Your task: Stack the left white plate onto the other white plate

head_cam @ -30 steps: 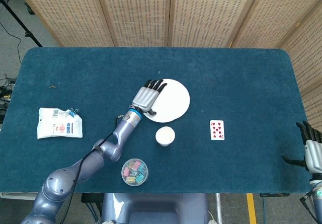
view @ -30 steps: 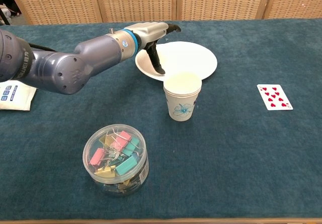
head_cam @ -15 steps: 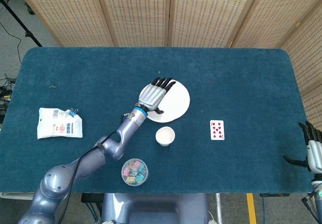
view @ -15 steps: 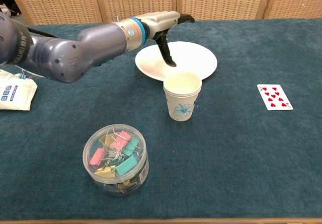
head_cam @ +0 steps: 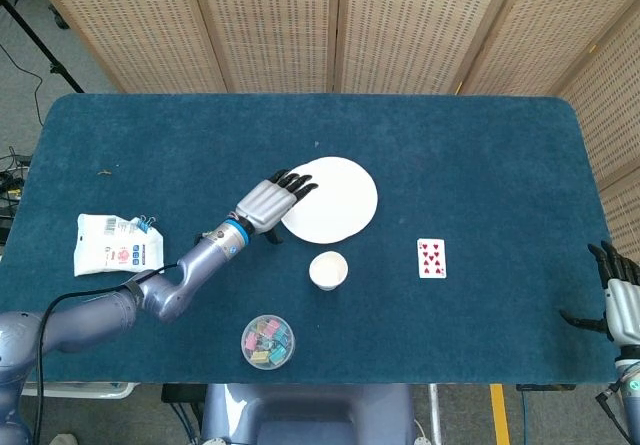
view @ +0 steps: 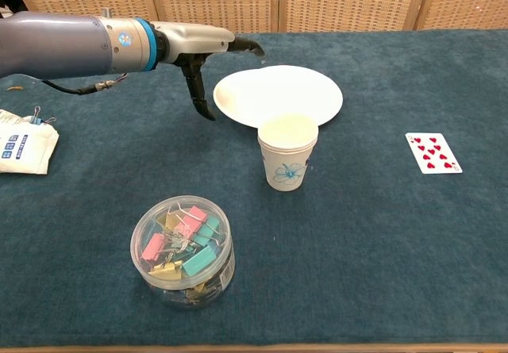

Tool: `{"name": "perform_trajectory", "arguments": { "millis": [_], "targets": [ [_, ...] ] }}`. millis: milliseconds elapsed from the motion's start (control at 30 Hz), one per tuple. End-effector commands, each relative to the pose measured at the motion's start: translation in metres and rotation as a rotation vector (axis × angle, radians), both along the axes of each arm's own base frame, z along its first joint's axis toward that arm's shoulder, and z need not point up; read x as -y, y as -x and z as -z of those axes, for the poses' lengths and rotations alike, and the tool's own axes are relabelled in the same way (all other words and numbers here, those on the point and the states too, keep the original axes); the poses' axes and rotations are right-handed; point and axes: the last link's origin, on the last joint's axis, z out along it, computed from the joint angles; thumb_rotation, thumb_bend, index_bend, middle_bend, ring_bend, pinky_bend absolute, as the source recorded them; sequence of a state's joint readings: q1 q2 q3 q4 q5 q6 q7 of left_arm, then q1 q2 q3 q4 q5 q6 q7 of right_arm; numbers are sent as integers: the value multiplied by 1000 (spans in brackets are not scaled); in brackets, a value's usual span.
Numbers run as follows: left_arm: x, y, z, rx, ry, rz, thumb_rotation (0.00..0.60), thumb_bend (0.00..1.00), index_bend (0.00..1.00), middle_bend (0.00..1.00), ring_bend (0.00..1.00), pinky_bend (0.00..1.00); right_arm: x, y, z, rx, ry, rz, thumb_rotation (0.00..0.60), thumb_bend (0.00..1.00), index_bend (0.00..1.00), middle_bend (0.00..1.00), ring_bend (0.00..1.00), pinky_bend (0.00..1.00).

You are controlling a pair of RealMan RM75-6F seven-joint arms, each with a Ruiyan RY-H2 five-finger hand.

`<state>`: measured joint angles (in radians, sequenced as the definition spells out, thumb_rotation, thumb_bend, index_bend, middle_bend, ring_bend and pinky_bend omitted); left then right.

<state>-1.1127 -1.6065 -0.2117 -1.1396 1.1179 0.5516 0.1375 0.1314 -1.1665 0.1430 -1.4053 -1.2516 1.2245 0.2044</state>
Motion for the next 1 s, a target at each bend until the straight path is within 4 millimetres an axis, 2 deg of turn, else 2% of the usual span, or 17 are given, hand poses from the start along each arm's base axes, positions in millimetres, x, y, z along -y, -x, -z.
{"name": "perform_trajectory", "arguments": {
  "millis": [33, 200, 500, 1000],
  "targets": [
    [2, 12, 0, -59, 20, -23, 600, 37, 0, 0, 0, 0, 0, 0, 0, -1, 1, 1, 600, 0, 0, 0, 0, 0],
    [3, 21, 4, -95, 54, -69, 600, 37, 0, 0, 0, 0, 1, 2, 0, -1, -2, 8, 600, 0, 0, 0, 0, 0],
    [6, 21, 17, -115, 71, -87, 600, 37, 0, 0, 0, 0, 2, 3, 1, 1, -5, 18, 600, 0, 0, 0, 0, 0],
    [-3, -13, 47, -132, 110, -105, 600, 35, 0, 0, 0, 0, 1, 3, 2, 11, -13, 21, 600, 0, 0, 0, 0, 0]
  ]
}}
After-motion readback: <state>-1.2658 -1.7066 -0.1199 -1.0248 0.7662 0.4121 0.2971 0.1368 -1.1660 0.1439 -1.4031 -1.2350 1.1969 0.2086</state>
